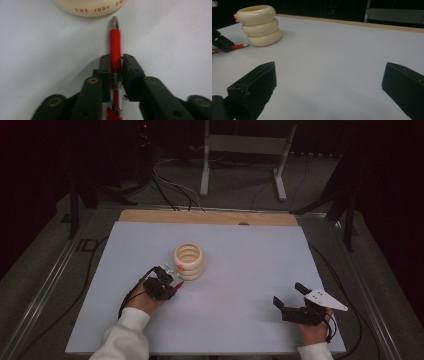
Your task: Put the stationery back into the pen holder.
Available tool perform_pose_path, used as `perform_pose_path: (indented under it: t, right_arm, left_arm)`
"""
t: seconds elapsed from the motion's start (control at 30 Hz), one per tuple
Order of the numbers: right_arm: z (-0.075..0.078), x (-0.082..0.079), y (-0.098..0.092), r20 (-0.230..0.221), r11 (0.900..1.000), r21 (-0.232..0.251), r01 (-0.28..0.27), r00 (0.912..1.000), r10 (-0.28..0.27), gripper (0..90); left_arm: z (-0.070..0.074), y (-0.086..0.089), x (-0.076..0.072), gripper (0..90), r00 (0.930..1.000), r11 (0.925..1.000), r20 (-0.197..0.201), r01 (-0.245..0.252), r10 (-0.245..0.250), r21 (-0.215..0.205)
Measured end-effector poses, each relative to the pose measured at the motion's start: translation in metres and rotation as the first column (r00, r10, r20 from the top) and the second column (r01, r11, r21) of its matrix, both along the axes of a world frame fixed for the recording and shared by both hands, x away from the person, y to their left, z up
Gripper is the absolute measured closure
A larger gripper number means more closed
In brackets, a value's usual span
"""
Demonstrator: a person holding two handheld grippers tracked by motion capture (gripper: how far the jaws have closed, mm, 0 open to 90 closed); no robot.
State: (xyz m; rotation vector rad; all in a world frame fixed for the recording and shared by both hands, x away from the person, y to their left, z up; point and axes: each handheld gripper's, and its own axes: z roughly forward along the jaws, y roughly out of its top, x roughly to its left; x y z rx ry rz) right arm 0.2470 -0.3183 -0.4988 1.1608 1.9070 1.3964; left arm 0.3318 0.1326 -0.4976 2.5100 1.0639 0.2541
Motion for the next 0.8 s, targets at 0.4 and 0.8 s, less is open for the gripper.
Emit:
perform_pose_path:
  t: [0.4, 0.8]
  right_arm:
    - [0.000, 0.001, -0.001, 0.000, 1.000, 0.000, 0.001, 1.0000, -0.001, 0.0]
    - [0.000, 0.001, -0.001, 0.001, 1.000, -0.002, 0.000, 1.0000, 0.000, 0.0]
  left_arm:
    - [0.003, 0.006, -0.004, 80.4, 0.9999, 0.9992, 0.013, -0.005, 0.006, -0.040]
    - [0.019, 0.016, -0.017, 80.4, 0.9969, 0.9965, 0.076, -0.014, 0.020, -0.083]
